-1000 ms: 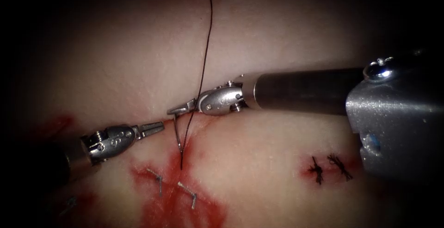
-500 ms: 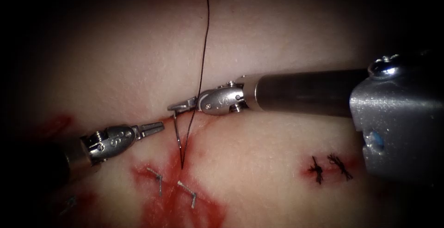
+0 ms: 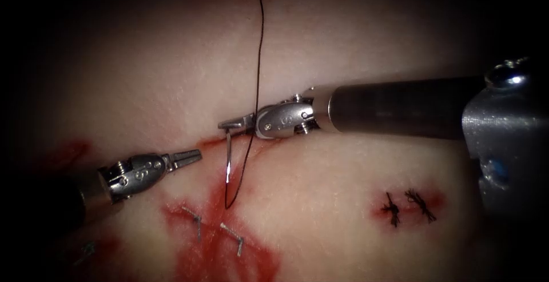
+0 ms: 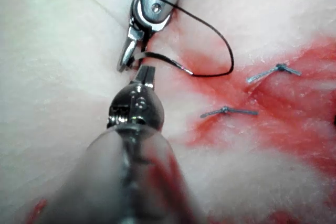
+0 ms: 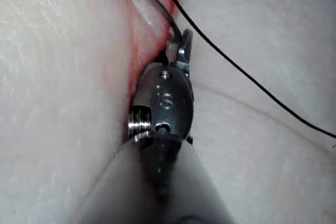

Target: Wound Closure

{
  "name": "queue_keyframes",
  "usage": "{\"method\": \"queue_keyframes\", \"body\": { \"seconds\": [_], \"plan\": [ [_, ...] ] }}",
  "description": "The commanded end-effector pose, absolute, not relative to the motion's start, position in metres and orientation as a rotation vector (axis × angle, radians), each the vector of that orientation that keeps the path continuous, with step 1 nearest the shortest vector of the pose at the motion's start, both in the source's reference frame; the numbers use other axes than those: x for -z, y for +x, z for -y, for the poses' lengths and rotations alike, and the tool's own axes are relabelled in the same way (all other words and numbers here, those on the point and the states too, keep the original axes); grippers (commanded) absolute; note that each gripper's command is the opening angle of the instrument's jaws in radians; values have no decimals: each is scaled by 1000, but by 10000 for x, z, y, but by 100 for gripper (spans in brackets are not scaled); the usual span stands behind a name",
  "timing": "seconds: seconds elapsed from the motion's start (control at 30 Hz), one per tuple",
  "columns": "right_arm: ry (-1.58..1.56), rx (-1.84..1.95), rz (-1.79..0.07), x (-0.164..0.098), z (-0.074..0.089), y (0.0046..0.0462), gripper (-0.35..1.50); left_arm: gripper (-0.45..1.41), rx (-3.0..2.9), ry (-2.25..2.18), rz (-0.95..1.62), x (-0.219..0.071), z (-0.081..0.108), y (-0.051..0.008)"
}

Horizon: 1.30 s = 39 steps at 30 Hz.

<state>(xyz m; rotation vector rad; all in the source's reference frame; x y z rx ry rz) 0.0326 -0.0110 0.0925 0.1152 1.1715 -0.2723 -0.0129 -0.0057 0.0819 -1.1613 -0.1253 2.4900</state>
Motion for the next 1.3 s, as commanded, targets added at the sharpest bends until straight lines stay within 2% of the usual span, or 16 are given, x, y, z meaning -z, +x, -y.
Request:
{"method": "queue_keyframes", "body": {
  "seconds": [0.03,0.1,0.17,0.27,0.4,0.57,0.8,0.93,1.3],
  "plan": [
    [104,243,-1192,-918,102,334,68,-45,-2491,-1163,127,-826,57,-135],
    [73,221,-1218,-904,93,336,76,-45,-2491,-1162,125,-827,57,-136],
    [47,193,-1236,-887,89,340,98,-45,-2491,-1160,120,-829,58,-137],
    [29,196,-1238,-874,87,344,99,-45,-2492,-1159,115,-832,58,-139],
    [17,194,-1240,-862,83,347,96,-45,-2495,-1156,112,-835,58,-140],
    [21,207,-1254,-855,87,350,79,-45,-2497,-1145,113,-844,58,-138],
    [49,242,-1285,-846,95,355,76,-45,-2511,-1110,113,-864,62,-135],
    [31,272,-1297,-838,96,357,66,-45,-2509,-1099,125,-876,66,-139],
    [13,267,-1301,-825,90,359,73,-45,-2514,-1102,152,-883,74,-148]
  ]
}}
